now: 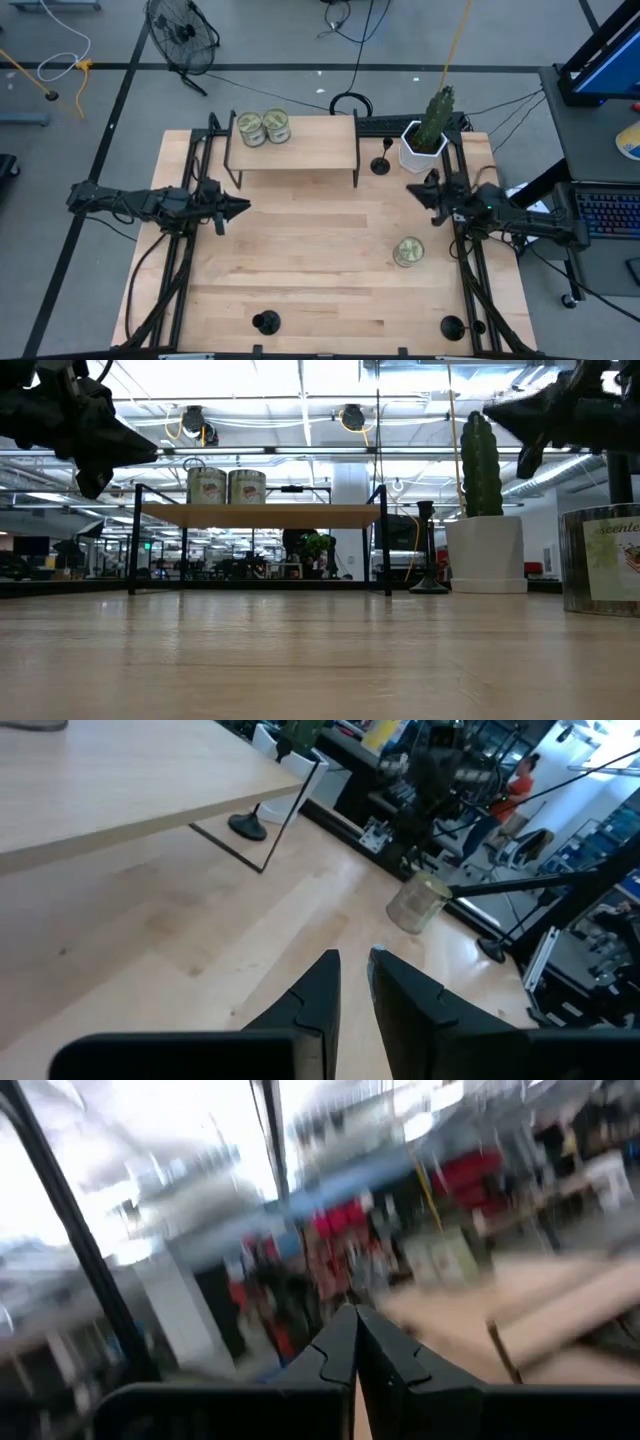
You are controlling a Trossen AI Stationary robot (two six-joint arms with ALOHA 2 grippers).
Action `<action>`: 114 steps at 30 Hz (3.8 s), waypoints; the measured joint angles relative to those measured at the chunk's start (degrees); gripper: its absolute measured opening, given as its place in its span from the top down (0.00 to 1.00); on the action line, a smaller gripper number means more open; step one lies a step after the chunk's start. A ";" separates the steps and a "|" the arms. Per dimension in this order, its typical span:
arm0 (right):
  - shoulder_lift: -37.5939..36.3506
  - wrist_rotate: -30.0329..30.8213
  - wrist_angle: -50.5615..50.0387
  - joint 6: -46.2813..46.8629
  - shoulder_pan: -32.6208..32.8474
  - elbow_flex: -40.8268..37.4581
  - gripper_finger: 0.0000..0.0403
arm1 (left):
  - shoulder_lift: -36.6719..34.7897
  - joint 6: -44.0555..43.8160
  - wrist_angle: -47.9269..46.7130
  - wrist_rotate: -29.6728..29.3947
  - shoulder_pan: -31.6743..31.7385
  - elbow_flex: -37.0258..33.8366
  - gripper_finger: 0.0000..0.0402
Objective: Pick & Place candle stick holders
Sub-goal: Put the green scented candle on the shelf
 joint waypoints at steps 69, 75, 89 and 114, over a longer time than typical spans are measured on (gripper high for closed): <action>51.69 -14.93 -101.72 18.64 9.54 62.34 0.74 | 0.04 7.49 -0.16 -0.90 0.00 0.03 0.84; 51.69 -10.73 -102.69 21.56 9.53 62.27 0.59 | 0.04 8.15 -0.18 -0.93 0.00 0.03 0.84; 51.67 -13.04 -97.45 27.90 9.53 53.58 0.49 | 0.04 8.06 -0.21 -0.94 -0.01 0.03 0.84; 51.67 -18.27 -85.26 38.18 14.55 44.32 0.51 | 0.04 8.19 -0.52 -1.44 -0.01 0.05 0.84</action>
